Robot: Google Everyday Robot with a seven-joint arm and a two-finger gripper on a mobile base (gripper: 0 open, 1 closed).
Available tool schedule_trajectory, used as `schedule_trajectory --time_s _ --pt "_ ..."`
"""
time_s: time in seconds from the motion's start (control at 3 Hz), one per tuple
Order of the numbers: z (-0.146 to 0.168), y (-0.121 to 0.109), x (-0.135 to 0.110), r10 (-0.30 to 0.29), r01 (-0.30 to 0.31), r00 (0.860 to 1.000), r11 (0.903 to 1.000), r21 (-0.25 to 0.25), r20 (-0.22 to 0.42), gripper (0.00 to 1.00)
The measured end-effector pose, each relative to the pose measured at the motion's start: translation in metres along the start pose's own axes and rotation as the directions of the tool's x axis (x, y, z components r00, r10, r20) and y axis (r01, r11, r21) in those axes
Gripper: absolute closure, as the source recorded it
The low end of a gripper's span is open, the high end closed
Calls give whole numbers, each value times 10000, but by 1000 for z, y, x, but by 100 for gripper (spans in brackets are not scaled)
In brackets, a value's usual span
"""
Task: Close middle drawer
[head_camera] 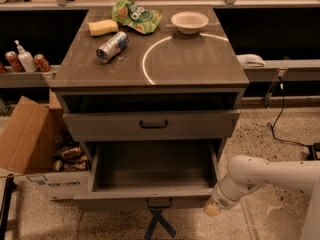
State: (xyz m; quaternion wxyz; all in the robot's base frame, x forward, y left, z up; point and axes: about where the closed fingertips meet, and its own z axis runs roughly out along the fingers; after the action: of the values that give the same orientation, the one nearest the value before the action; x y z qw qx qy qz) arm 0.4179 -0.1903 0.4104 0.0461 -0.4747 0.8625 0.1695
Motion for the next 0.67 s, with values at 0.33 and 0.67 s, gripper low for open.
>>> schedule_trajectory --time_s 0.33,0.67 --pt "3 -24 -5 229 -215 9995 9976 662 -214 100" --pt "3 -24 -5 230 -215 9995 9976 665 -212 100"
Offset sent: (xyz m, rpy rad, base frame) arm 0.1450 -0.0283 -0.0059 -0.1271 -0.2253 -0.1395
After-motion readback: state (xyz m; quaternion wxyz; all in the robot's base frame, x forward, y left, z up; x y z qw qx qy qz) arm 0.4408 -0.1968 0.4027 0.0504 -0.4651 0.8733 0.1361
